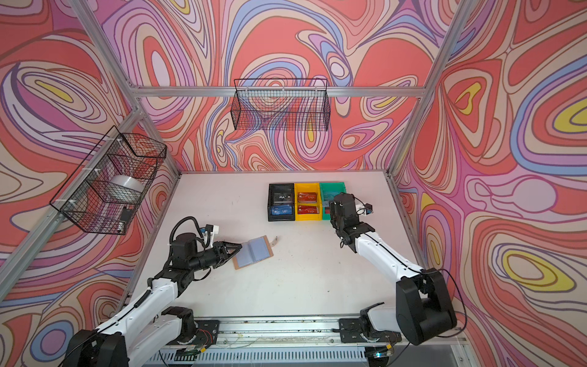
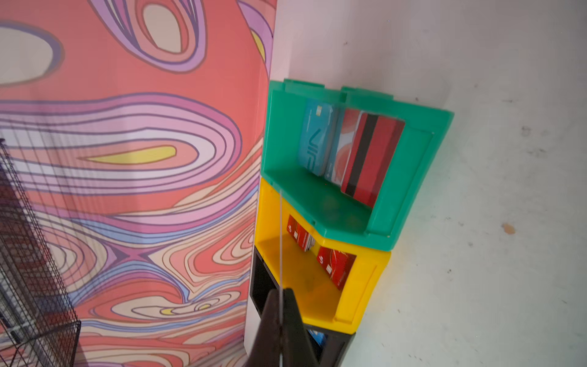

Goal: Take the credit cards out of the card holder

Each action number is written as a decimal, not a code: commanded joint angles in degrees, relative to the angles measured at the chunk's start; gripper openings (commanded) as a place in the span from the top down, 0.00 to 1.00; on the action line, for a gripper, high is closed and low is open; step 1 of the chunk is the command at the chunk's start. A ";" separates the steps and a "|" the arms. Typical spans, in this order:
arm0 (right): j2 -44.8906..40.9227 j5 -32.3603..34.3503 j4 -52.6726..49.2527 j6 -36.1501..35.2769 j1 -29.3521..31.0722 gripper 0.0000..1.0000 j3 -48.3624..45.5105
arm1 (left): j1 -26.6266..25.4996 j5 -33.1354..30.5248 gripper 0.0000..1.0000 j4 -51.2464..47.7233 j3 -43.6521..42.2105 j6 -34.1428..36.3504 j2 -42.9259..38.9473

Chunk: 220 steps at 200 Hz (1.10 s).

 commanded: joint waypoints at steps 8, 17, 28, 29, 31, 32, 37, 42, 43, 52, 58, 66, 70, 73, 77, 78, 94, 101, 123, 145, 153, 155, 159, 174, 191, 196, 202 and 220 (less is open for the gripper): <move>2.16 5.94 4.74 2.23 -0.24 1.00 0.80 | 0.34 -0.50 0.72 -0.81 0.33 -0.03 -0.31; 3.33 5.73 4.84 3.28 -0.42 1.00 1.21 | 0.27 -0.52 0.73 -0.85 0.27 -0.12 -0.29; 4.82 5.29 5.88 3.89 -0.63 1.00 1.45 | 0.31 -0.56 0.73 -0.94 0.24 -0.29 -0.46; 4.93 5.25 5.89 4.02 -0.66 1.00 1.51 | 0.29 -0.60 0.73 -0.90 0.24 -0.30 -0.46; 5.23 5.16 5.89 4.23 -0.75 1.00 1.64 | 0.27 -0.60 0.73 -0.96 0.24 -0.23 -0.51; 5.39 5.10 5.89 4.28 -0.76 1.00 1.69 | 0.31 -0.61 0.73 -1.00 0.28 -0.22 -0.54; 5.98 4.85 6.09 4.47 -0.94 1.00 1.90 | 0.26 -0.59 0.73 -1.24 0.32 -0.21 -0.62; 6.68 4.68 6.53 4.13 -1.15 1.00 2.20 | 0.26 -0.56 0.73 -1.49 0.35 -0.13 -0.73; 6.82 4.64 6.61 4.01 -1.23 1.00 2.28 | 0.26 -0.59 0.73 -1.48 0.38 -0.13 -0.73; 8.21 4.46 7.05 3.41 -1.58 1.00 2.89 | 0.27 -0.79 0.73 -1.90 0.41 -0.04 -1.03; 9.07 3.96 7.07 3.12 -2.09 1.00 3.33 | 0.28 -0.87 0.73 -2.10 0.57 -0.04 -1.25; 10.31 2.84 7.38 3.00 -2.73 1.00 4.03 | 0.32 -0.97 0.73 -2.49 0.67 0.11 -1.42; 10.94 2.13 7.47 3.00 -3.25 1.00 4.30 | 0.27 -0.98 0.73 -2.70 0.70 0.16 -1.51; 11.45 1.71 7.52 3.10 -3.61 1.00 4.60 | 0.27 -1.03 0.73 -2.89 0.76 0.26 -1.57; 12.07 1.17 7.78 3.04 -4.08 1.00 4.83 | 0.30 -1.07 0.73 -3.10 0.81 0.31 -1.63; 12.20 0.95 7.89 3.03 -4.18 1.00 4.87 | 0.28 -1.07 0.73 -3.17 0.83 0.31 -1.67; 14.49 -0.72 8.63 2.67 -5.85 1.00 5.90 | 0.26 -1.32 0.73 -3.40 0.94 0.39 -1.87; 15.31 -1.23 9.30 2.34 -6.47 1.00 6.25 | 0.27 -1.55 0.73 -3.55 0.79 0.32 -1.88; 18.19 -4.06 9.69 1.28 -8.51 1.00 7.92 | 0.26 -1.76 0.73 -3.65 0.92 0.40 -1.72; 20.20 -5.02 10.81 -0.78 -9.30 1.00 9.02 | 0.30 -2.01 0.73 -3.56 0.98 0.40 -1.35; 20.68 -4.89 11.62 -1.26 -9.25 1.00 9.09 | 0.26 -2.12 0.73 -3.43 1.03 0.40 -1.10; 20.75 -4.95 11.85 -1.31 -9.29 1.00 9.09 | 0.28 -2.19 0.73 -3.42 0.98 0.40 -1.02; 20.97 -5.04 12.18 -1.29 -9.29 1.00 9.04 | 0.28 -2.21 0.73 -3.32 1.03 0.40 -0.91; 21.87 -5.54 13.01 -2.16 -9.39 1.00 9.42 | 0.33 -2.13 0.73 -3.06 1.01 0.49 -0.32; 22.73 -6.62 13.66 -3.31 -9.38 1.00 10.16 | 0.26 -1.95 0.73 -2.72 1.07 0.49 0.17; 23.02 -6.87 14.00 -3.38 -9.34 1.00 10.24 | 0.26 -1.95 0.74 -2.64 1.04 0.49 0.28; 23.33 -7.28 14.31 -3.43 -9.39 1.00 10.46 | 0.28 -2.00 0.73 -2.62 1.03 0.49 0.36; 24.11 -7.71 14.64 -2.53 -9.34 1.00 10.92 | 0.26 -2.07 0.73 -2.45 0.88 0.49 0.50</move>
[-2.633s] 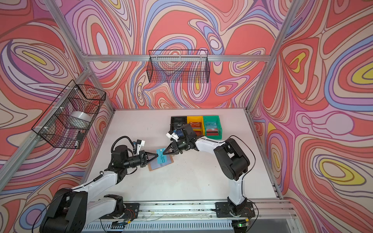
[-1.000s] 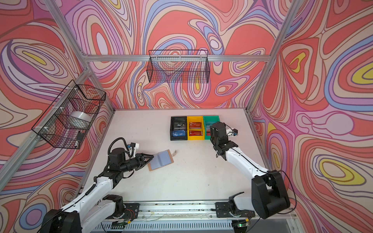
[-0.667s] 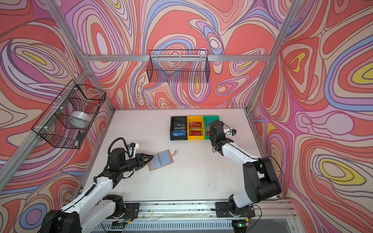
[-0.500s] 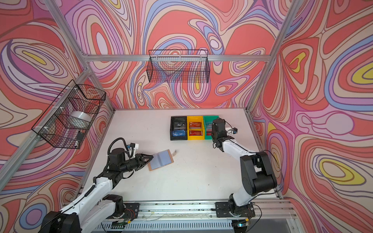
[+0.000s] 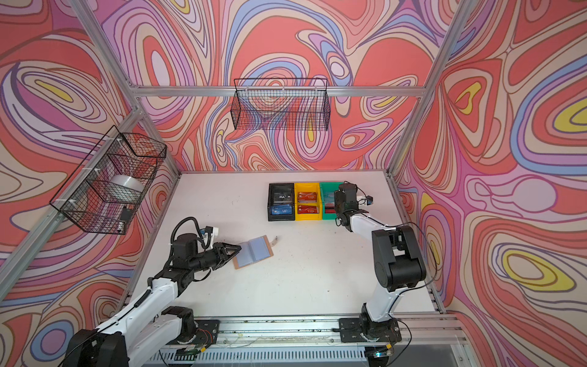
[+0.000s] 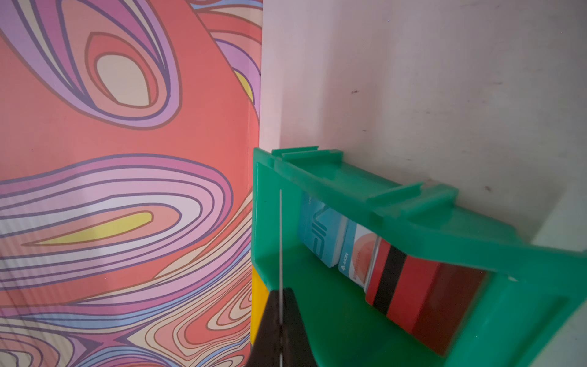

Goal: Take the credit cards out of the card holder

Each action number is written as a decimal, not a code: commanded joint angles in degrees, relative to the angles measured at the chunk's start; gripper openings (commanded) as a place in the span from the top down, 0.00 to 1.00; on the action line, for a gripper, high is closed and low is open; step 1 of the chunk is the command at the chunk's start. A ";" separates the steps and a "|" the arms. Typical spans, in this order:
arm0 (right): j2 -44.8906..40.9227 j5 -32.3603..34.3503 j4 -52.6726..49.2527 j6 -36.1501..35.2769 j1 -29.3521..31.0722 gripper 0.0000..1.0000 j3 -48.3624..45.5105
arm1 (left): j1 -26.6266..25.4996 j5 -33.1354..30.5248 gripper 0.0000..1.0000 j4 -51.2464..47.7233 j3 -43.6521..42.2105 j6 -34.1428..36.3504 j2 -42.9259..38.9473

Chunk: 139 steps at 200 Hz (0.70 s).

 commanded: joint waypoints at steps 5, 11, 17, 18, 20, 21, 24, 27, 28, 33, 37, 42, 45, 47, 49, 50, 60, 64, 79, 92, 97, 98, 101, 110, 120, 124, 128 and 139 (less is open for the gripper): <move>2.50 -1.43 1.94 -0.43 -0.05 1.00 1.67 | 0.34 -0.55 0.73 0.41 0.71 0.51 0.34; 3.37 -1.68 2.19 0.01 -0.01 1.00 1.72 | 0.30 -0.44 0.73 0.51 0.75 0.51 0.34; 3.80 -1.98 2.69 0.26 -0.02 1.00 1.89 | 0.31 -0.43 0.73 0.56 0.74 0.51 0.34; 3.89 -1.98 2.78 0.18 0.01 1.00 1.94 | 0.33 -0.47 0.73 0.52 0.75 0.51 0.34; 4.08 -2.04 2.95 0.06 -0.04 1.00 2.02 | 0.34 -0.41 0.74 0.56 0.76 0.51 0.34; 4.12 -2.10 2.95 0.04 -0.05 1.00 2.09 | 0.30 -0.41 0.73 0.57 0.76 0.51 0.34; 4.42 -2.33 3.06 -0.06 -0.05 1.00 2.26 | 0.26 -0.42 0.73 0.45 0.72 0.58 0.34; 4.58 -2.48 3.12 -0.18 -0.05 1.00 2.44 | 0.29 -0.34 0.73 0.53 0.68 0.60 0.34; 4.73 -2.49 3.12 -0.17 -0.05 1.00 2.56 | 0.28 -0.34 0.74 0.46 0.64 0.60 0.34; 5.09 -2.78 3.21 -0.17 -0.05 1.00 2.79 | 0.35 -0.38 0.73 0.41 0.68 0.60 0.27; 5.39 -3.02 3.36 -0.23 -0.05 1.00 3.09 | 0.28 -0.43 0.73 0.43 0.68 0.60 0.26; 5.80 -3.44 3.67 -0.12 -0.02 1.00 3.33 | 0.26 -0.37 0.73 0.45 0.64 0.67 0.26; 6.06 -3.70 3.86 -0.19 -0.05 1.00 3.50 | 0.30 -0.41 0.73 0.40 0.61 0.68 0.26; 6.16 -3.90 4.12 -0.25 -0.05 1.00 3.60 | 0.29 -0.42 0.73 0.44 0.59 0.69 0.21; 6.31 -4.02 4.30 -0.38 -0.05 1.00 3.69 | 0.27 -0.42 0.73 0.41 0.63 0.69 0.25; 6.42 -4.10 4.42 -0.45 -0.05 1.00 3.72 | 0.26 -0.42 0.73 0.40 0.61 0.69 0.25; 7.05 -4.39 5.09 -0.69 0.01 1.00 4.19 | 0.34 -0.53 0.73 0.50 0.45 0.69 0.34; 7.21 -4.60 5.27 -0.66 0.02 1.00 4.33 | 0.28 -0.54 0.73 0.54 0.45 0.69 0.34; 7.89 -4.98 6.01 -1.11 -0.05 1.00 4.75 | 0.31 -0.42 0.74 0.62 0.40 0.66 0.34; 8.16 -4.72 6.28 -1.81 -0.05 1.00 4.95 | 0.30 -0.51 0.74 0.58 0.39 0.62 0.26; 8.28 -4.58 6.22 -1.92 -0.01 1.00 5.05 | 0.30 -0.51 0.74 0.66 0.41 0.68 0.26; 8.24 -4.51 6.17 -1.92 -0.03 1.00 5.06 | 0.28 -0.51 0.74 0.62 0.37 0.69 0.26; 8.29 -4.45 6.12 -1.98 -0.01 1.00 5.06 | 0.26 -0.57 0.74 0.58 0.40 0.68 0.26; 8.62 -4.36 6.09 -1.66 -0.01 1.00 5.15 | 0.29 -0.54 0.74 0.57 0.41 0.69 0.26; 9.04 -4.31 6.25 -1.78 -0.02 1.00 5.30 | 0.34 -0.57 0.74 0.51 0.41 0.69 0.26; 9.28 -4.26 6.21 -1.95 -0.02 1.00 5.39 | 0.34 -0.53 0.74 0.49 0.41 0.69 0.26; 9.41 -4.26 6.27 -2.07 -0.05 1.00 5.49 | 0.31 -0.53 0.74 0.54 0.39 0.69 0.26; 10.16 -4.52 6.46 -1.82 -0.05 1.00 5.74 | 0.29 -0.51 0.74 0.54 0.43 0.61 0.26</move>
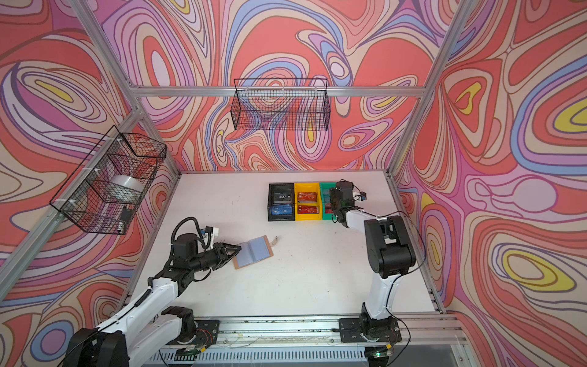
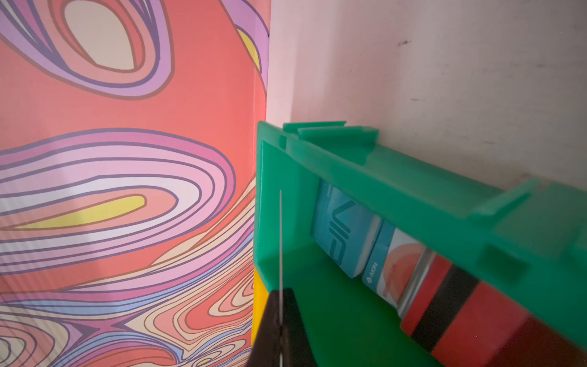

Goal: Take the credit cards out of the card holder

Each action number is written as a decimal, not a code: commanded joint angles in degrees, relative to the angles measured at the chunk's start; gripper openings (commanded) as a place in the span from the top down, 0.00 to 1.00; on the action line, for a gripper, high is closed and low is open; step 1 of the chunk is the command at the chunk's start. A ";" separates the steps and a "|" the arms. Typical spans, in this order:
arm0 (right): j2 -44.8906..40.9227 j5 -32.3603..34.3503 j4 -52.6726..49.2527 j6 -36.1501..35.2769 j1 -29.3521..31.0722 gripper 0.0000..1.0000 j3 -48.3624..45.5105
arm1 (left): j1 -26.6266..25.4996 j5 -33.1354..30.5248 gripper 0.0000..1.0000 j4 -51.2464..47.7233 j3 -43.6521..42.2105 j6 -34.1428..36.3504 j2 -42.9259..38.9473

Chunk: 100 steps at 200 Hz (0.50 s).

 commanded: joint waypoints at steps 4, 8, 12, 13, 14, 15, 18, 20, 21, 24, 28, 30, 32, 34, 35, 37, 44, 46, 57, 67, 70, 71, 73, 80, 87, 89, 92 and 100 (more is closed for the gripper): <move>2.48 -0.26 0.98 -0.74 -0.04 1.00 1.44 | 0.31 -0.53 0.74 0.31 0.39 0.58 -0.01; 2.65 -0.26 1.11 -0.74 -0.03 1.00 1.53 | 0.27 -0.43 0.74 0.28 0.41 0.58 -0.09; 3.03 -0.35 1.34 -0.79 -0.06 1.00 1.63 | 0.33 -0.45 0.74 0.23 0.36 0.58 -0.14; 3.08 -0.40 1.46 -0.80 -0.06 1.00 1.63 | 0.34 -0.44 0.74 0.23 0.34 0.58 -0.20; 3.15 -0.42 1.56 -0.89 -0.06 1.00 1.63 | 0.34 -0.38 0.74 0.22 0.38 0.58 -0.19; 3.18 -0.43 1.66 -0.93 -0.01 1.00 1.68 | 0.34 -0.40 0.74 0.22 0.40 0.58 -0.23; 3.35 -0.44 1.93 -1.11 -0.05 1.00 1.72 | 0.30 -0.44 0.74 0.15 0.31 0.58 -0.27; 3.45 -0.46 1.99 -1.23 -0.10 1.00 1.79 | 0.26 -0.42 0.74 0.09 0.39 0.58 -0.31; 3.51 -0.49 2.00 -1.28 -0.08 1.00 1.80 | 0.26 -0.42 0.74 0.07 0.40 0.58 -0.34; 3.65 -0.38 1.97 -1.33 -0.10 1.00 1.89 | 0.27 -0.43 0.74 0.05 0.38 0.58 -0.35; 3.81 -0.35 1.85 -1.38 -0.06 1.00 2.03 | 0.30 -0.42 0.74 -0.03 0.42 0.66 -0.43; 3.83 -0.35 1.78 -1.34 -0.08 1.00 2.11 | 0.33 -0.53 0.74 -0.04 0.41 0.66 -0.51; 3.90 -0.35 1.78 -1.38 -0.13 1.00 2.13 | 0.30 -0.53 0.74 -0.11 0.35 0.66 -0.53; 3.98 -0.37 1.87 -1.38 -0.12 1.00 2.16 | 0.34 -0.58 0.74 -0.19 0.33 0.66 -0.58; 4.08 -0.41 1.90 -1.36 -0.09 1.00 2.20 | 0.30 -0.59 0.74 -0.20 0.33 0.67 -0.60; 4.14 -0.41 1.99 -1.34 -0.11 1.00 2.31 | 0.27 -0.59 0.74 -0.28 0.39 0.67 -0.64; 4.42 -0.48 2.21 -1.33 -0.11 1.00 2.38 | 0.27 -0.66 0.74 -0.38 0.36 0.66 -0.75; 4.48 -0.52 2.26 -1.28 -0.07 1.00 2.42 | 0.26 -0.61 0.74 -0.39 0.36 0.66 -0.79; 4.88 -0.56 2.35 -1.20 -0.16 1.00 2.65 | 0.27 -0.69 0.74 -0.56 0.37 0.67 -0.88; 5.20 -0.44 2.37 -1.51 -0.31 1.00 3.01 | 0.33 -0.68 0.74 -0.70 0.40 0.75 -0.89; 5.28 -0.44 2.20 -1.72 -0.32 1.00 3.16 | 0.29 -0.68 0.74 -0.74 0.48 0.75 -0.89; 5.35 -0.44 2.15 -1.75 -0.32 1.00 3.19 | 0.32 -0.68 0.74 -0.74 0.45 0.75 -0.93; 5.42 -0.44 2.05 -1.70 -0.38 1.00 3.32 | 0.32 -0.62 0.74 -0.74 0.51 0.75 -0.94; 5.63 -0.53 1.89 -1.75 -0.45 1.00 3.56 | 0.31 -0.65 0.74 -0.74 0.63 0.75 -0.89; 6.01 -0.58 1.84 -1.47 -0.52 1.00 3.78 | 0.26 -0.60 0.74 -0.70 0.53 0.71 -0.89; 6.14 -0.61 1.82 -1.43 -0.55 1.00 3.82 | 0.26 -0.62 0.74 -0.73 0.49 0.68 -0.89; 6.23 -0.74 1.84 -1.35 -0.64 1.00 3.90 | 0.26 -0.60 0.74 -0.70 0.51 0.68 -0.95; 6.63 -0.80 1.84 -1.40 -0.71 1.00 4.14 | 0.30 -0.60 0.74 -0.82 0.46 0.71 -1.03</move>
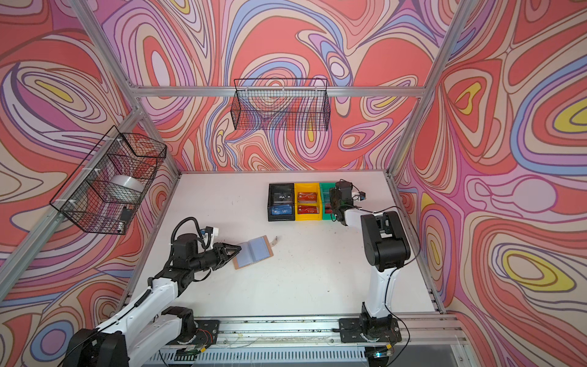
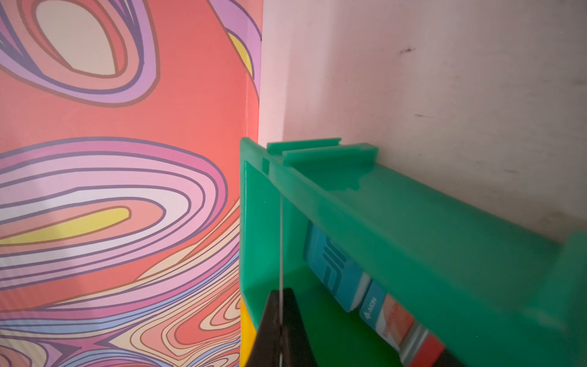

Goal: Take the credit cards out of the card holder

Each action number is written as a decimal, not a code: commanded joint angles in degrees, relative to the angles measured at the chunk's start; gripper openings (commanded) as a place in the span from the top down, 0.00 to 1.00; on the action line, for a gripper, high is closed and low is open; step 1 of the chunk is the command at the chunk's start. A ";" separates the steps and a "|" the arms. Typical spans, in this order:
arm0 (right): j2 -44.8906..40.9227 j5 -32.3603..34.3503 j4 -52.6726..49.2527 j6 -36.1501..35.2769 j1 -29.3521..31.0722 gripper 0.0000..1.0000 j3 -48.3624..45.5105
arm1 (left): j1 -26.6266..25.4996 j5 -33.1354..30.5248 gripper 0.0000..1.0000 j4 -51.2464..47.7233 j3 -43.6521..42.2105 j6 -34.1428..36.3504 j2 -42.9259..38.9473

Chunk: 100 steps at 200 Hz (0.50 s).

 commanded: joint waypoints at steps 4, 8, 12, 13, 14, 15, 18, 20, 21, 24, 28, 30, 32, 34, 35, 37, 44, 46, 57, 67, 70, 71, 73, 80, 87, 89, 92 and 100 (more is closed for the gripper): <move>2.00 -0.85 -0.32 -0.80 -0.33 1.00 1.75 | 0.34 -0.58 0.73 -0.61 0.41 0.72 -0.94; 2.12 -0.90 -0.39 -0.93 -0.39 1.00 1.85 | 0.31 -0.61 0.74 -0.65 0.38 0.71 -1.03; 2.20 -0.90 -0.52 -0.91 -0.45 1.00 2.00 | 0.27 -0.62 0.74 -0.67 0.40 0.70 -1.04; 2.25 -0.90 -0.58 -0.94 -0.43 1.00 2.02 | 0.27 -0.68 0.74 -0.71 0.41 0.72 -1.08; 2.27 -0.95 -0.58 -0.90 -0.42 1.00 2.03 | 0.31 -0.67 0.74 -0.72 0.41 0.65 -1.15; 2.29 -0.97 -0.57 -0.93 -0.46 1.00 2.00 | 0.33 -0.71 0.74 -0.73 0.41 0.66 -1.14; 2.37 -1.03 -0.57 -0.94 -0.57 1.00 2.11 | 0.31 -0.67 0.74 -0.76 0.38 0.66 -1.19; 2.52 -1.07 -0.57 -0.95 -0.56 1.00 2.13 | 0.27 -0.73 0.74 -0.82 0.34 0.73 -1.21; 2.54 -1.07 -0.57 -0.91 -0.53 1.00 2.13 | 0.27 -0.74 0.74 -0.82 0.33 0.74 -1.21; 2.56 -1.14 -0.57 -0.94 -0.63 1.00 2.13 | 0.28 -0.76 0.74 -0.84 0.33 0.75 -1.28; 2.65 -1.16 -0.57 -0.92 -0.67 1.00 2.26 | 0.32 -0.80 0.74 -0.96 0.24 0.75 -1.30; 2.74 -1.16 -0.63 -0.93 -0.67 1.00 2.30 | 0.34 -0.83 0.74 -1.00 0.28 0.80 -1.30; 2.80 -1.21 -0.71 -0.88 -0.63 1.00 2.31 | 0.32 -0.77 0.74 -0.98 0.36 0.83 -1.33; 2.84 -1.18 -0.76 -0.94 -0.66 1.00 2.31 | 0.32 -0.80 0.74 -1.07 0.36 0.84 -1.37; 2.83 -1.17 -0.71 -0.91 -0.67 1.00 2.31 | 0.29 -0.82 0.74 -1.08 0.34 0.84 -1.38; 2.87 -1.17 -0.71 -0.88 -0.67 1.00 2.31 | 0.33 -0.81 0.74 -1.09 0.35 0.84 -1.39; 3.04 -1.19 -0.62 -0.86 -0.68 1.00 2.32 | 0.27 -0.75 0.74 -1.09 0.37 0.77 -1.39; 3.10 -1.21 -0.51 -0.80 -0.72 1.00 2.36 | 0.28 -0.81 0.74 -1.16 0.38 0.82 -1.39; 3.48 -1.61 -0.45 -0.55 -0.88 1.00 2.46 | 0.26 -0.91 0.74 -1.18 0.34 0.84 -1.39; 3.79 -1.86 -0.31 -0.53 -1.02 1.00 2.62 | 0.39 -0.93 0.74 -1.18 0.36 0.84 -1.31; 3.89 -1.90 -0.34 -0.58 -1.07 1.00 2.66 | 0.28 -0.96 0.74 -1.14 0.33 0.80 -1.30; 3.93 -1.93 -0.36 -0.55 -1.05 1.00 2.62 | 0.27 -0.98 0.74 -1.16 0.33 0.82 -1.30; 3.94 -1.88 -0.45 -0.55 -1.03 1.00 2.63 | 0.33 -1.01 0.74 -1.18 0.30 0.84 -1.30; 4.03 -2.01 -0.43 -0.53 -1.03 1.00 2.70 | 0.28 -0.83 0.74 -1.18 0.25 0.84 -1.38; 4.35 -2.09 -0.48 -0.54 -1.15 1.00 2.88 | 0.26 -0.82 0.74 -1.18 0.22 0.82 -1.40; 4.39 -2.12 -0.52 -0.52 -1.12 1.00 2.91 | 0.26 -0.83 0.74 -1.18 0.21 0.84 -1.48; 4.41 -2.20 -0.53 -0.45 -1.11 1.00 2.92 | 0.28 -0.84 0.74 -1.18 0.26 0.84 -1.48; 4.66 -2.43 -0.63 -0.43 -1.13 1.00 3.17 | 0.35 -0.92 0.74 -1.24 0.24 0.84 -1.56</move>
